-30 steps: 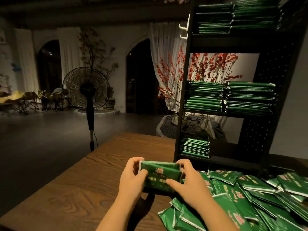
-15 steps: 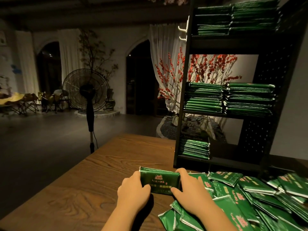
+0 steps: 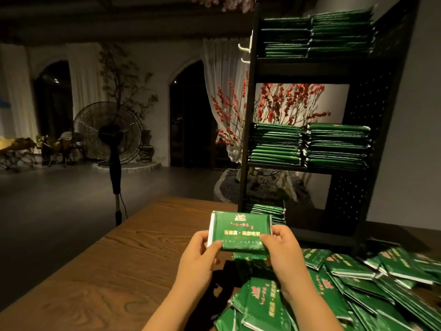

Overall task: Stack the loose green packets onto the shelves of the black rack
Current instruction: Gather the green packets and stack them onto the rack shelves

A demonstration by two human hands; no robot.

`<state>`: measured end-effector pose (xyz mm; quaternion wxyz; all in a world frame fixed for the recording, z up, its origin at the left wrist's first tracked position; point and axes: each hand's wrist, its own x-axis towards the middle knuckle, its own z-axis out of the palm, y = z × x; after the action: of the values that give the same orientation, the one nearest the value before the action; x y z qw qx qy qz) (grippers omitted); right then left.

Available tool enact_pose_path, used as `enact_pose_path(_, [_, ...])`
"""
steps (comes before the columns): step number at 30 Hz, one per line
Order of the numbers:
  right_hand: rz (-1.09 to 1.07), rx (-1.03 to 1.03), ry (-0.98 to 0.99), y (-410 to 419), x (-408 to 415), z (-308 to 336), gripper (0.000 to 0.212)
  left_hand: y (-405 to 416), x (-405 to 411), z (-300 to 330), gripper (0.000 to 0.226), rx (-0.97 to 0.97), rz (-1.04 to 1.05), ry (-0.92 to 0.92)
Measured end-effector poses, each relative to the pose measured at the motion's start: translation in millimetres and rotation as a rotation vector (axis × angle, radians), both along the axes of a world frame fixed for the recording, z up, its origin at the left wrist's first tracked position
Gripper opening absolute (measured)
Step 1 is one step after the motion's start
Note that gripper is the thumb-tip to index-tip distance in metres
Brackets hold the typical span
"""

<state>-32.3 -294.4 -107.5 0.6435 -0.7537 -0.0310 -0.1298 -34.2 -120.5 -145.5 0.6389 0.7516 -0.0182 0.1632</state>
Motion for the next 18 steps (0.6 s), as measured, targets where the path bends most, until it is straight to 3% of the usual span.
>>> enact_pose_path(5, [-0.180, -0.001, 0.005, -23.5, 17.6, 15.0, 0.005, -35.6, 17.6, 22.5, 0.013, 0.023, -0.104, 0.029])
enact_pose_path(8, [-0.197, 0.015, 0.053, -45.4, 30.2, 27.5, 0.011, -57.6, 29.6, 47.1, 0.022, -0.176, -0.152, 0.153])
enact_pose_path(11, [-0.217, -0.031, 0.056, -64.4, 44.7, 32.9, 0.031, -79.1, 44.9, 62.3, 0.027, -0.473, -0.229, 0.315])
enact_pose_path(15, [-0.244, 0.039, 0.128, -74.5, 65.2, 37.5, 0.011, -96.3, 68.5, 61.2, 0.011, -0.703, -0.235, 0.428])
enact_pose_path(18, [-0.254, 0.067, 0.197, -78.8, 79.5, 40.6, 0.008, -104.2, 80.0, 60.3, 0.014, -0.789, -0.191, 0.465])
